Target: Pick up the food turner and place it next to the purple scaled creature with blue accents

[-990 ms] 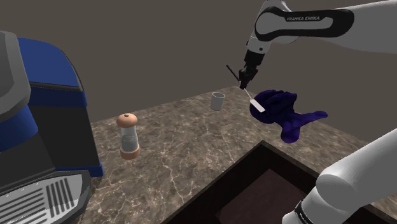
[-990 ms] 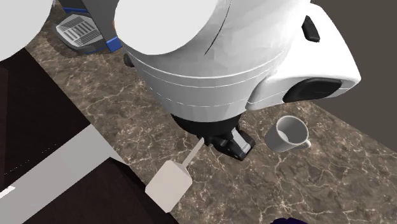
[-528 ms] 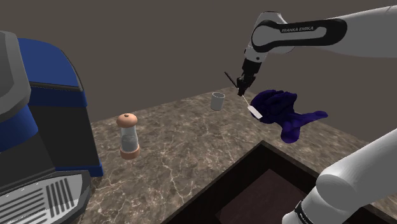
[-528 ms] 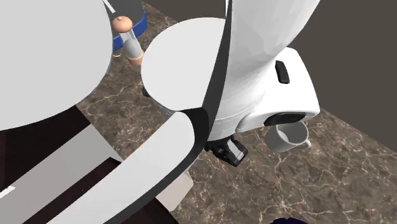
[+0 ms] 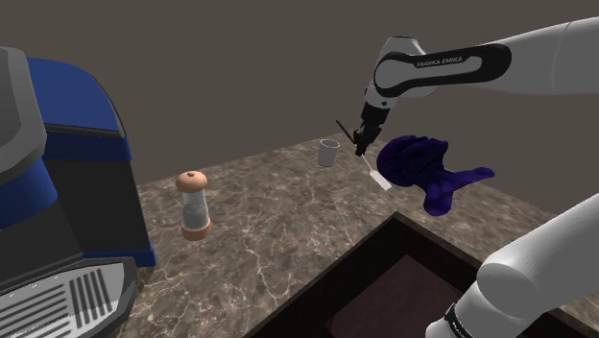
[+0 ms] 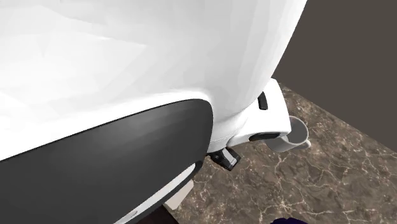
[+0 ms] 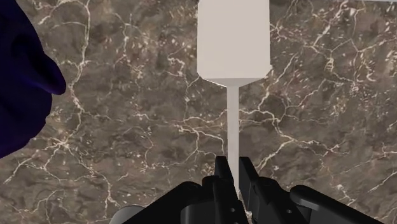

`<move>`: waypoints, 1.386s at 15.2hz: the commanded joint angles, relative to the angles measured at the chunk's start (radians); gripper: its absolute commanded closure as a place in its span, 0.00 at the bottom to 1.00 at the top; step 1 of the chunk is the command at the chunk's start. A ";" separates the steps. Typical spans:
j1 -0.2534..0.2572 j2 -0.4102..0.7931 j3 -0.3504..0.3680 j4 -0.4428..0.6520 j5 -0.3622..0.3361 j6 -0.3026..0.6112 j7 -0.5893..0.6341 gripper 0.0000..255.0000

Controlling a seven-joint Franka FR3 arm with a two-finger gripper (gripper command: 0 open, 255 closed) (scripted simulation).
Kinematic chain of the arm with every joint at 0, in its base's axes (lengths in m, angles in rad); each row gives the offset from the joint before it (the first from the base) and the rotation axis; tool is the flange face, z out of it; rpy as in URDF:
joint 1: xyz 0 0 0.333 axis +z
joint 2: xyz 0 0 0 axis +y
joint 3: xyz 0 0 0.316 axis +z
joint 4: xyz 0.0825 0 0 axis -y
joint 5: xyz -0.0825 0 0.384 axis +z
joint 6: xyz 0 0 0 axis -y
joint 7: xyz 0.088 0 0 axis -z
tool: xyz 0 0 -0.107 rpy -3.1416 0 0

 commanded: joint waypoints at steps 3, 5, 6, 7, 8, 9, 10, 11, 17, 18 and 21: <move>0.000 0.007 0.000 -0.050 0.000 0.058 -0.001 1.00; 0.000 0.013 0.001 -0.071 0.001 0.085 -0.002 1.00; 0.000 0.016 0.001 -0.082 0.001 0.099 -0.002 1.00; 0.000 0.020 0.001 -0.092 0.001 0.112 -0.002 1.00; 0.000 0.023 0.001 -0.102 0.001 0.126 -0.002 1.00; 0.000 0.027 0.002 -0.112 0.001 0.140 -0.002 1.00; 0.000 0.031 0.002 -0.122 0.001 0.154 -0.002 1.00; 0.001 0.036 0.002 -0.131 0.001 0.167 -0.002 1.00; 0.001 0.067 0.003 -0.184 0.000 0.251 -0.003 1.00; 0.001 0.073 0.004 -0.192 0.000 0.265 -0.003 1.00; 0.001 0.092 0.004 -0.215 0.000 0.307 -0.002 1.00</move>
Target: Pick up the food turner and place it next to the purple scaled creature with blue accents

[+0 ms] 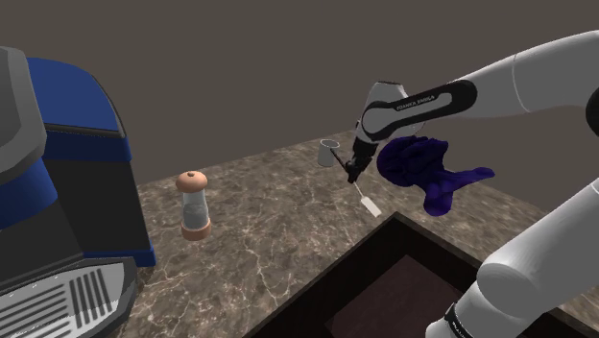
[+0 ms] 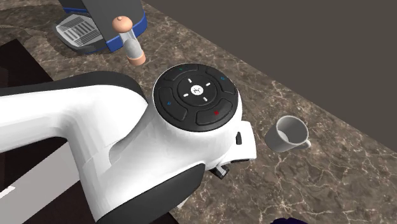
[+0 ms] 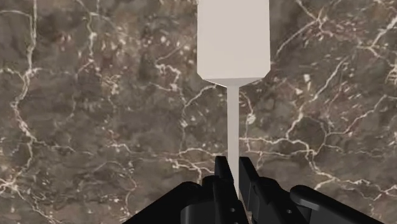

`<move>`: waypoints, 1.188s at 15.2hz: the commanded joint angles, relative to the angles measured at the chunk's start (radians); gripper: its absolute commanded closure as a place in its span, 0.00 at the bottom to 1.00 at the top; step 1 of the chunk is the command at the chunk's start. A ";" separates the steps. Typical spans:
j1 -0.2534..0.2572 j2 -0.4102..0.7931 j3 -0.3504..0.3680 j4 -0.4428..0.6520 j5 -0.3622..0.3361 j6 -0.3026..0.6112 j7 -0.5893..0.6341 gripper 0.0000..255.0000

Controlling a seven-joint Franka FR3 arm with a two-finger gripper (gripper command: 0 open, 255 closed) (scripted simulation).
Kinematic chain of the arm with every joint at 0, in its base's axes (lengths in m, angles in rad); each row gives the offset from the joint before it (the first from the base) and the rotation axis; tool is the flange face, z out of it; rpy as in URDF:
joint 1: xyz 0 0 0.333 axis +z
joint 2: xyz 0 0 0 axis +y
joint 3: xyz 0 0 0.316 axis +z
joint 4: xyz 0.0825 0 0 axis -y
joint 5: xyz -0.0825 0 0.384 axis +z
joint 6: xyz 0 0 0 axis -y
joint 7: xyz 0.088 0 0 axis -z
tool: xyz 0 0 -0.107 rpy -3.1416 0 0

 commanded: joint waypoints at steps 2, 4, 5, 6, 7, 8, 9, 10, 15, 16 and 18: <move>0.001 0.021 0.002 -0.023 0.000 0.044 0.002 1.00; 0.001 0.036 0.002 -0.036 -0.001 0.072 0.002 1.00; 0.001 0.044 0.002 -0.042 -0.001 0.087 0.002 1.00; 0.001 0.052 0.003 -0.048 -0.001 0.101 0.002 1.00; 0.001 0.060 0.003 -0.054 -0.002 0.115 0.002 1.00; 0.001 0.069 0.003 -0.060 -0.002 0.129 0.003 1.00; 0.001 0.082 0.003 -0.068 -0.003 0.150 0.003 1.00; 0.001 0.081 0.003 -0.068 -0.003 0.150 0.003 1.00; 0.001 0.082 0.003 -0.068 -0.003 0.150 0.003 1.00; 0.001 0.082 0.003 -0.068 -0.003 0.150 0.003 1.00; 0.001 0.081 0.003 -0.068 -0.003 0.149 0.003 0.00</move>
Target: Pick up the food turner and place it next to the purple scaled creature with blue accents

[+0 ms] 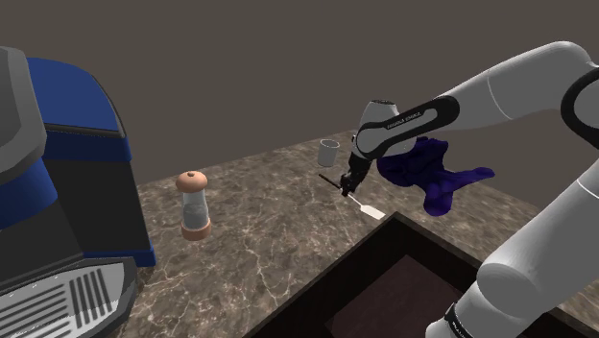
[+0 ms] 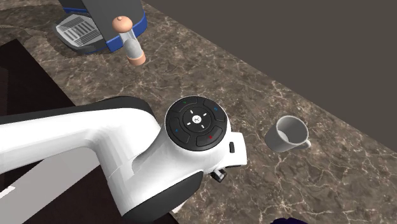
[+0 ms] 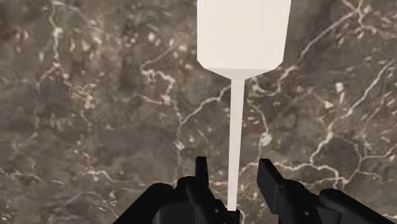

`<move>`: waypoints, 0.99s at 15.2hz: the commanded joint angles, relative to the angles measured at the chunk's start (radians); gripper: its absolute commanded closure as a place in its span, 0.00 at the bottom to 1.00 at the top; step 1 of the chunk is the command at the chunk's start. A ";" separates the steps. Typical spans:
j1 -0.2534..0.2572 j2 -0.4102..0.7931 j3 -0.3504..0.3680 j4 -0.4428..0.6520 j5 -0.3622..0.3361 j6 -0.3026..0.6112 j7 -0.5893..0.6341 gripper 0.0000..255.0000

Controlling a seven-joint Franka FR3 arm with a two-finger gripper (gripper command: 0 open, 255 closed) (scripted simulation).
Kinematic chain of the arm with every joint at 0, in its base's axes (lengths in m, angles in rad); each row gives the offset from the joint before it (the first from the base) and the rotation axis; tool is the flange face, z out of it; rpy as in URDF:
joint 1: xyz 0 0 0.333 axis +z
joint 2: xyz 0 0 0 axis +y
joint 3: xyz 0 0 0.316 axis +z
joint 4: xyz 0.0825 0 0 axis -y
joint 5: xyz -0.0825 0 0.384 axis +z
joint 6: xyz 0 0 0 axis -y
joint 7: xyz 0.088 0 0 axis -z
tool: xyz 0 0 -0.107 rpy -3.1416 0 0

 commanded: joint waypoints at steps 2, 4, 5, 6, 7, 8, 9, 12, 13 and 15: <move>0.000 0.000 0.000 0.000 0.000 0.000 0.000 0.00; 0.000 0.000 0.000 0.000 0.000 0.000 0.000 0.00; 0.000 0.000 0.000 0.000 0.000 0.000 0.000 0.00; 0.000 -0.024 -0.001 0.011 0.001 -0.035 -0.001 0.00; 0.000 -0.047 -0.001 0.024 0.002 -0.071 -0.002 0.00; -0.001 -0.069 -0.002 0.037 0.003 -0.106 -0.003 0.00; -0.001 -0.085 -0.003 0.049 0.003 -0.134 -0.003 0.00; -0.001 -0.085 -0.003 0.049 0.003 -0.134 -0.003 0.00; -0.001 -0.085 -0.003 0.049 0.003 -0.134 -0.003 0.00; -0.001 -0.085 -0.003 0.049 0.003 -0.134 -0.003 0.00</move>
